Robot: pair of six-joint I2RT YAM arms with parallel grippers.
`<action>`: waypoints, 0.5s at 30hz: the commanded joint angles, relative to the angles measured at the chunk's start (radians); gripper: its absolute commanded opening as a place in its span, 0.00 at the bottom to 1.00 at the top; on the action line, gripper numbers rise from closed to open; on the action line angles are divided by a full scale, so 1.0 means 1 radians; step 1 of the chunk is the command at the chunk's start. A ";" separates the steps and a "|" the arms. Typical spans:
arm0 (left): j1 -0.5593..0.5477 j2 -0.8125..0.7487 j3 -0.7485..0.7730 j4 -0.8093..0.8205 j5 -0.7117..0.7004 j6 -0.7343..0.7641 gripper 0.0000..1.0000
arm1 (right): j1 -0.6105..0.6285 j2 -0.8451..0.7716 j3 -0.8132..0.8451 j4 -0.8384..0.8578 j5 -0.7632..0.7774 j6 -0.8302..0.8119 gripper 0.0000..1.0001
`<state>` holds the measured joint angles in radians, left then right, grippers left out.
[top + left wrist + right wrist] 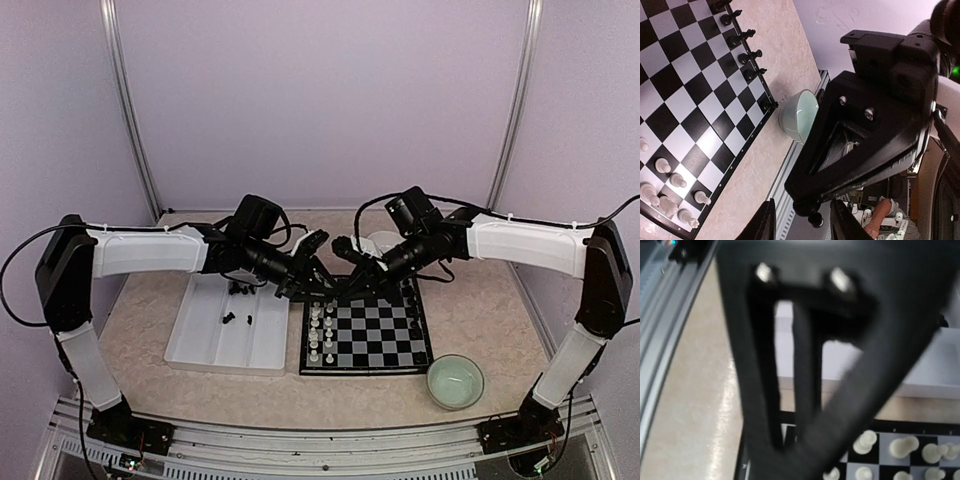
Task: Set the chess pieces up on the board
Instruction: Pass from the left arm to the right, then pass from the right arm to the left
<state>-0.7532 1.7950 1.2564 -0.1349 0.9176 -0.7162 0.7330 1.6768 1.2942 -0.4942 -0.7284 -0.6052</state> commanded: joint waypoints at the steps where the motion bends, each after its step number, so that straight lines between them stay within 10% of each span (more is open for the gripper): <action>1: 0.027 -0.062 0.029 -0.020 -0.085 0.046 0.41 | -0.088 -0.002 -0.031 -0.013 -0.179 0.099 0.00; 15: -0.280 -0.193 0.104 -0.134 -0.992 0.546 0.42 | -0.239 0.111 -0.062 -0.042 -0.490 0.319 0.00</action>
<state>-0.9321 1.6173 1.3106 -0.2562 0.2436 -0.3714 0.5007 1.7744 1.2255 -0.5259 -1.1069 -0.3523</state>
